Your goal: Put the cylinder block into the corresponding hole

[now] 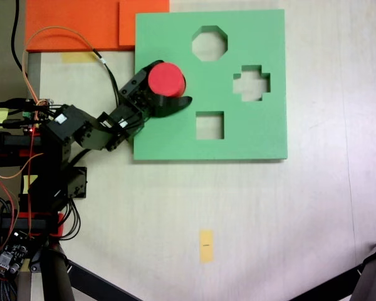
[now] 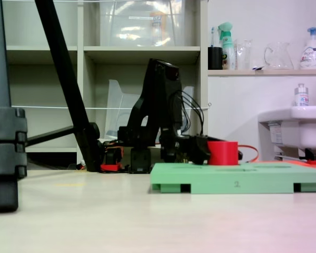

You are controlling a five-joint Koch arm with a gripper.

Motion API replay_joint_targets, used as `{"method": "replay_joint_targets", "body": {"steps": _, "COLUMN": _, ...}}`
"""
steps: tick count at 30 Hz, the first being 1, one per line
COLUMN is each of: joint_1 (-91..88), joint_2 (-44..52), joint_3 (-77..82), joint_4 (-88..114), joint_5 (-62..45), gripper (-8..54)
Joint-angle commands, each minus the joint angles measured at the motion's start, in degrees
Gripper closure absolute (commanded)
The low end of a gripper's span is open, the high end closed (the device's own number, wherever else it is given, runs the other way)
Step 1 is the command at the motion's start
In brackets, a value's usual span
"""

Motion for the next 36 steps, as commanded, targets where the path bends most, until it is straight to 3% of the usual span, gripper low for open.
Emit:
{"method": "replay_joint_targets", "body": {"steps": 1, "joint_1": -0.88, "joint_2": 7.65, "joint_3": 1.85, "joint_4": 3.96, "joint_5": -0.44, "gripper": -6.6}}
{"method": "replay_joint_targets", "body": {"steps": 10, "joint_1": 0.53, "joint_2": 35.77, "joint_3": 5.54, "joint_4": 29.18, "joint_5": -4.39, "gripper": -6.4}}
{"method": "replay_joint_targets", "body": {"steps": 15, "joint_1": 11.16, "joint_2": 62.58, "joint_3": 0.35, "joint_4": 67.76, "joint_5": -24.26, "gripper": 0.1}}
{"method": "replay_joint_targets", "body": {"steps": 20, "joint_1": 25.22, "joint_2": 63.98, "joint_3": -0.79, "joint_4": 70.58, "joint_5": -50.54, "gripper": 1.6}}
{"method": "replay_joint_targets", "body": {"steps": 22, "joint_1": 32.78, "joint_2": 63.98, "joint_3": -0.35, "joint_4": 69.61, "joint_5": -59.50, "gripper": 8.5}}
{"method": "replay_joint_targets", "body": {"steps": 24, "joint_1": 38.06, "joint_2": 63.81, "joint_3": 1.85, "joint_4": 68.12, "joint_5": -65.65, "gripper": 10.5}}
{"method": "replay_joint_targets", "body": {"steps": 28, "joint_1": 46.23, "joint_2": 63.90, "joint_3": 8.26, "joint_4": 66.53, "joint_5": -83.23, "gripper": 10.0}}
{"method": "replay_joint_targets", "body": {"steps": 36, "joint_1": 50.54, "joint_2": 63.81, "joint_3": 21.62, "joint_4": 57.48, "joint_5": -89.12, "gripper": 10.8}}
